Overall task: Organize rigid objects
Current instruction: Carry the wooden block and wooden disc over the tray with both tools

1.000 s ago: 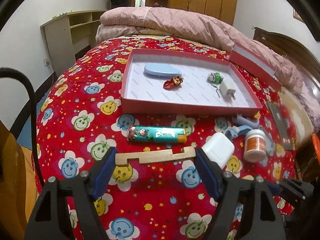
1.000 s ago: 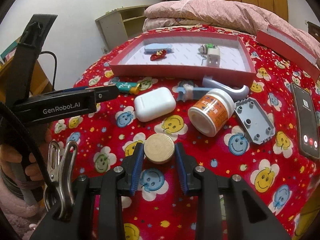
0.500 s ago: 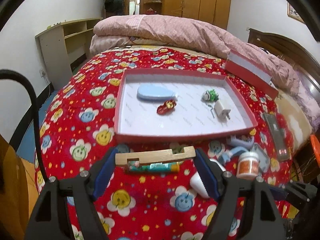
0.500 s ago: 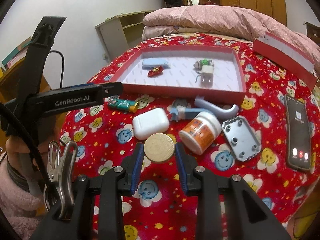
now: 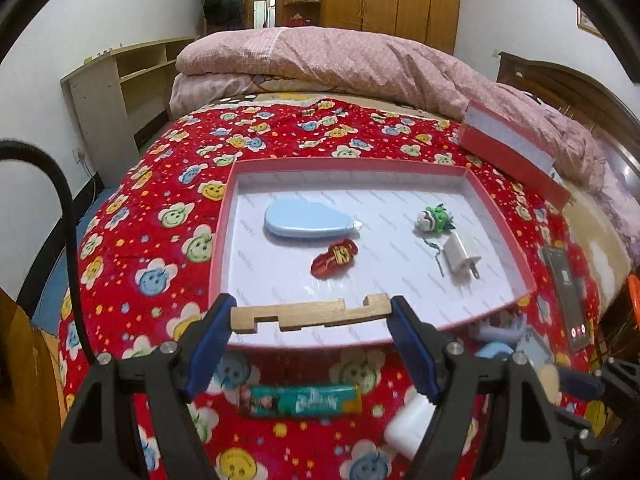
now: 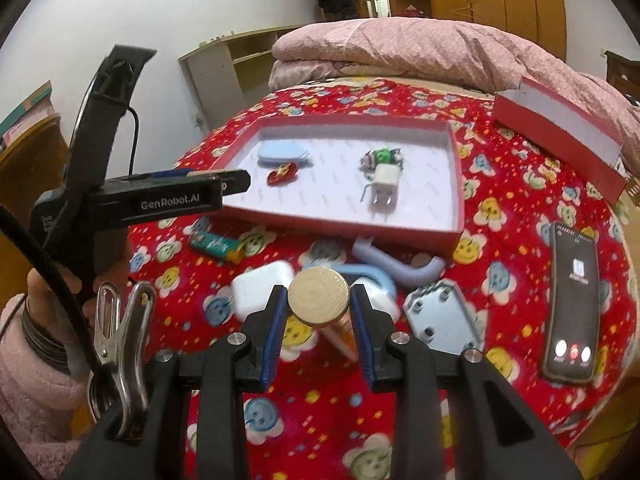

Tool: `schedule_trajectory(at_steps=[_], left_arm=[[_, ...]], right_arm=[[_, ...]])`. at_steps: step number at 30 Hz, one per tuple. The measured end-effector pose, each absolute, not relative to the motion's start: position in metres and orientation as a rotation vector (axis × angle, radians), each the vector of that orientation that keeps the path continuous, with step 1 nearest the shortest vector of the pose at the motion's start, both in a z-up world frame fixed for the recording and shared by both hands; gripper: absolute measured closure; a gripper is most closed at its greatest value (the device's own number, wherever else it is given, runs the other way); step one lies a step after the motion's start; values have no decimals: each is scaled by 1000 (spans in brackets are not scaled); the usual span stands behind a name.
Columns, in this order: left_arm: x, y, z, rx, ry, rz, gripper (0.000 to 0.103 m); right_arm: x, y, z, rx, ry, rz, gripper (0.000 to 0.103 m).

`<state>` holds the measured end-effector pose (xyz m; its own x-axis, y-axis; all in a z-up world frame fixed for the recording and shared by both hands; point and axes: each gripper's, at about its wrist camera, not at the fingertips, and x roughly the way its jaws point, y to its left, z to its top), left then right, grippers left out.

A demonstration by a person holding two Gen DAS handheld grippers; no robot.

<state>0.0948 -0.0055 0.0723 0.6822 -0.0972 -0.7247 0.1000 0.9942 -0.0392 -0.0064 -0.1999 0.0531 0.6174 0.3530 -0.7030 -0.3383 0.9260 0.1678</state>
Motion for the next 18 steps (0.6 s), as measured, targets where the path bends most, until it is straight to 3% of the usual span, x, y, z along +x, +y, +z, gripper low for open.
schedule_trajectory(at_steps=[18], left_arm=[[143,-15,39,14,889,-111,22]], right_arm=[[93,-217,78,5,831,299,71]])
